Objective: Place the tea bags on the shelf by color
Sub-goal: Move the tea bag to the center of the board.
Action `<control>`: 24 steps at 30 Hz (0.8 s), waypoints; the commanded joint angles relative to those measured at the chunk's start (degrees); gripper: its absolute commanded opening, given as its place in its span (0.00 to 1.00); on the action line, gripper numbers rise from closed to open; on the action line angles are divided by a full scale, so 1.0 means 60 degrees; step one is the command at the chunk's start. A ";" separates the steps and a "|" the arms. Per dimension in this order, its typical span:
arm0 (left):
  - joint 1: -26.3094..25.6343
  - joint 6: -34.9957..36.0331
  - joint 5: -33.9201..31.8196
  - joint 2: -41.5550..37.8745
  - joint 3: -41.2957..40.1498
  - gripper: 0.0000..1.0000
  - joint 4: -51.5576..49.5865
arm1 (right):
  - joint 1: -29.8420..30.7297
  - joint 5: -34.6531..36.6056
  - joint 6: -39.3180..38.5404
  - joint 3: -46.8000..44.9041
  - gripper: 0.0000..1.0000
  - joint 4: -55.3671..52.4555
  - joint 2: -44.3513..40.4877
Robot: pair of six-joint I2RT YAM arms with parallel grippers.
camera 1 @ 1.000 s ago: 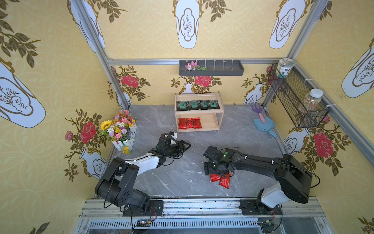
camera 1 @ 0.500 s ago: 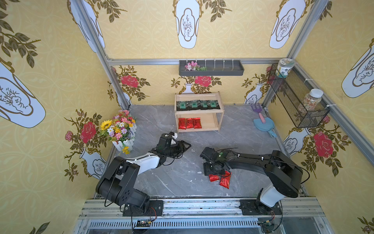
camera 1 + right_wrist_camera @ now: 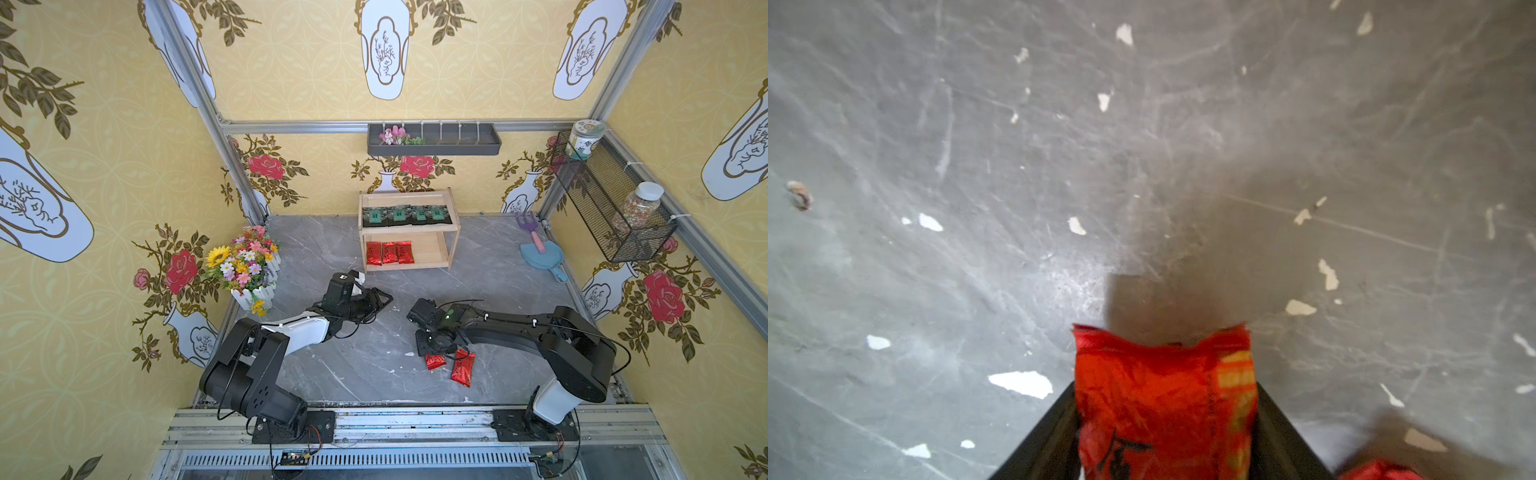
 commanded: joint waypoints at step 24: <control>0.0615 0.0135 0.0303 0.0374 -0.0023 0.60 0.0209 | -0.0547 -0.0489 -0.6191 0.2974 0.57 0.2522 0.2976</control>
